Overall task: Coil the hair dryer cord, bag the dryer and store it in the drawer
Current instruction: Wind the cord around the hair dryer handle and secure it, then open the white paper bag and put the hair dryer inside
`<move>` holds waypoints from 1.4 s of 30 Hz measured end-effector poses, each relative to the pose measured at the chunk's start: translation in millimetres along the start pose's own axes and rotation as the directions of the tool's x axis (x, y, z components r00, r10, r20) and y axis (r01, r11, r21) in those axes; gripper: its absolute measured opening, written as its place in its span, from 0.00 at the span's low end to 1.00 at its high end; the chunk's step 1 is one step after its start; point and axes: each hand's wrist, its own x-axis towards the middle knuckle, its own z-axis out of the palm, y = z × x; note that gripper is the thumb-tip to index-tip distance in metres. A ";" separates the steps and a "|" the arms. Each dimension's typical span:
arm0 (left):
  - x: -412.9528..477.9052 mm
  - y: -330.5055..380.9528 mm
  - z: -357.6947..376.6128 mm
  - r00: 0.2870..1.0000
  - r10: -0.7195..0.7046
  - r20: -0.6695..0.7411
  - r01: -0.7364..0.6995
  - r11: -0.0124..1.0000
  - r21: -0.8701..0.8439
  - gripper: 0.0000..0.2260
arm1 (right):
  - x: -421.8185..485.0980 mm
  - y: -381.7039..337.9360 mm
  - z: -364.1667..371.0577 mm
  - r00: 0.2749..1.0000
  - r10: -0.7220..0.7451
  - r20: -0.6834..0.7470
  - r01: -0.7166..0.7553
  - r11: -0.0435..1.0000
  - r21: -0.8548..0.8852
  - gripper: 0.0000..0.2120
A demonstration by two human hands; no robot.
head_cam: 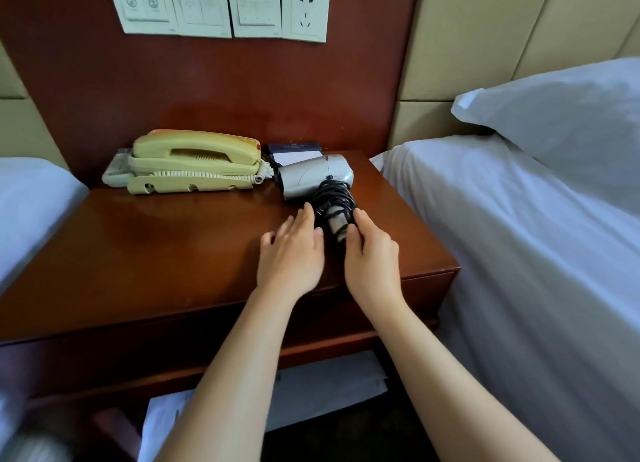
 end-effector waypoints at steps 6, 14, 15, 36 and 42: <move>8.4 2.6 1.4 0.994 0.049 0.102 -0.056 0.996 0.063 0.25 | 7.1 0.2 -12.7 1.000 0.003 -0.019 -0.003 1.000 -0.010 0.14; 2.0 6.1 1.0 0.997 0.045 0.065 -0.051 0.995 0.080 0.25 | 10.1 0.3 -26.5 0.992 0.076 0.101 -0.070 0.996 -0.060 0.17; -3.0 6.5 0.1 0.996 0.054 0.065 -0.059 0.996 0.073 0.25 | 8.5 0.4 -29.5 0.991 0.078 0.112 -0.071 0.995 -0.070 0.18; -163.7 -33.7 -5.6 0.946 0.032 0.323 0.001 0.995 -0.102 0.19 | -115.4 4.9 -37.4 0.848 0.026 0.530 0.202 0.907 -0.368 0.10; -179.2 -71.2 48.8 0.892 -0.160 0.422 0.249 0.955 -0.163 0.18 | -137.5 46.7 -7.9 0.765 0.229 0.602 0.092 0.887 -0.453 0.09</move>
